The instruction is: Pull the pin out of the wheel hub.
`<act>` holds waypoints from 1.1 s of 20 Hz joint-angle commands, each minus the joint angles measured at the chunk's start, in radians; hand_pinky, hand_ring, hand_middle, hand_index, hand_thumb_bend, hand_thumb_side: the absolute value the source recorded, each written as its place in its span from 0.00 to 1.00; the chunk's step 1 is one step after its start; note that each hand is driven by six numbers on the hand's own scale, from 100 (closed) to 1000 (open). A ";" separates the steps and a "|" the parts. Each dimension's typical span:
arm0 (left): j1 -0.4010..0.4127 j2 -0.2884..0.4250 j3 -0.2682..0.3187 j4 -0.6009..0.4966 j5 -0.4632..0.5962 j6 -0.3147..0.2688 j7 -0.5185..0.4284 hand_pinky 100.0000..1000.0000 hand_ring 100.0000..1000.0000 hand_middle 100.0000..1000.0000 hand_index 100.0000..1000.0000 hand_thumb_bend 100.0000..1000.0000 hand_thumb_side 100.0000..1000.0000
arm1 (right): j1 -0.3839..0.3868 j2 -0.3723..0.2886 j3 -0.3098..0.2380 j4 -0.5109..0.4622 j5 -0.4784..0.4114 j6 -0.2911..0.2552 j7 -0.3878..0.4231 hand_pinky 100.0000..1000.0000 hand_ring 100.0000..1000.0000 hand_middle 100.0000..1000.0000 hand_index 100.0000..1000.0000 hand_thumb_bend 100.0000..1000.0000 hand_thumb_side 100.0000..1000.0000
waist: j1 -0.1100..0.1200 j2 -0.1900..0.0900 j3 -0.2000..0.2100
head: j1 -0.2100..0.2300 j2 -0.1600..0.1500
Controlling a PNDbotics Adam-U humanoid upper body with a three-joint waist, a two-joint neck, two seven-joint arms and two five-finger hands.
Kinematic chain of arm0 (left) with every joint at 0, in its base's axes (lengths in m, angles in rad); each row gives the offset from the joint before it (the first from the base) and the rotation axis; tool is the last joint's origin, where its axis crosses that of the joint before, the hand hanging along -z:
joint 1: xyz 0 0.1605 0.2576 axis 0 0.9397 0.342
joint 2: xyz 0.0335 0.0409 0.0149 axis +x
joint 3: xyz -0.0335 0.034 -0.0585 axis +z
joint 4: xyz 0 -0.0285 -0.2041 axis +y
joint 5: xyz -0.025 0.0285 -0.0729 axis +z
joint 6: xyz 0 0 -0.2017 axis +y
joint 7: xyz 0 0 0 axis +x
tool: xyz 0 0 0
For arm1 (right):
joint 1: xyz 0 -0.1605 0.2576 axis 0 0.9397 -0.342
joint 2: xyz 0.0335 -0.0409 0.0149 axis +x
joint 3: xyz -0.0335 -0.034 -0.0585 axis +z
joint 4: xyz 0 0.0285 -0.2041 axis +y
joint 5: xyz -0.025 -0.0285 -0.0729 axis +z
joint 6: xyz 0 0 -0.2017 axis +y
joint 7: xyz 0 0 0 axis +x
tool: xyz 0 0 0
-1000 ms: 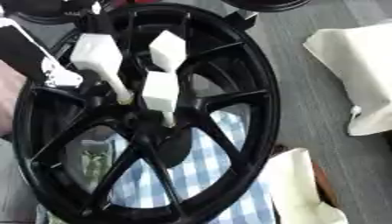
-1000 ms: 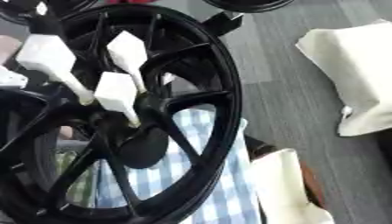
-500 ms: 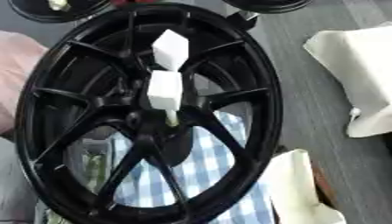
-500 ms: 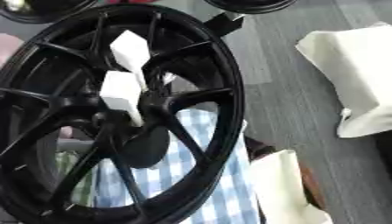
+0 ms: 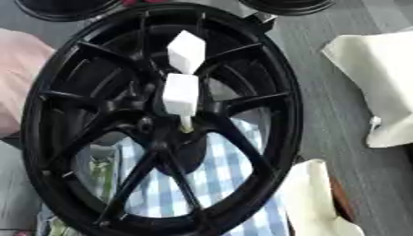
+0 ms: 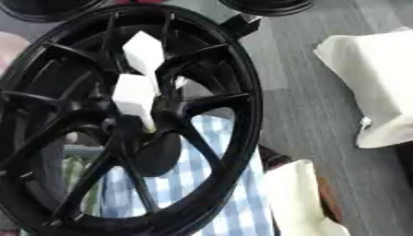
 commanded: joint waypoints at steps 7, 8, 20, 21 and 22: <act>0.161 0.029 0.022 0.090 -0.027 -0.053 0.275 0.70 0.50 0.29 0.43 0.02 0.00 | -0.015 -0.016 -0.017 -0.019 0.001 -0.005 -0.004 0.86 0.72 0.63 0.71 0.00 0.62 | -0.004 -0.010 -0.001 | 0.008 -0.022; 0.174 0.022 0.013 0.098 -0.021 -0.061 0.309 0.70 0.50 0.31 0.45 0.03 0.00 | -0.016 -0.015 -0.017 -0.018 0.000 -0.005 -0.004 0.86 0.72 0.63 0.71 0.00 0.62 | -0.004 -0.010 -0.002 | 0.008 -0.022; 0.219 -0.005 -0.014 0.172 -0.018 -0.118 0.283 0.88 0.85 0.81 0.91 0.70 0.63 | -0.017 -0.010 -0.018 -0.015 -0.003 -0.007 -0.001 0.86 0.72 0.63 0.71 0.00 0.63 | -0.002 -0.008 -0.008 | 0.006 -0.024; 0.219 -0.005 -0.012 0.175 -0.018 -0.121 0.277 0.88 0.85 0.81 0.91 0.72 0.64 | -0.016 -0.010 -0.018 -0.015 -0.003 -0.007 -0.001 0.86 0.72 0.63 0.71 0.00 0.63 | -0.002 -0.008 -0.008 | 0.005 -0.024; 0.219 -0.006 -0.011 0.176 -0.016 -0.124 0.273 0.87 0.85 0.81 0.90 0.71 0.64 | -0.017 -0.010 -0.019 -0.015 -0.003 -0.007 -0.001 0.86 0.72 0.63 0.71 0.00 0.63 | -0.002 -0.008 -0.007 | 0.005 -0.023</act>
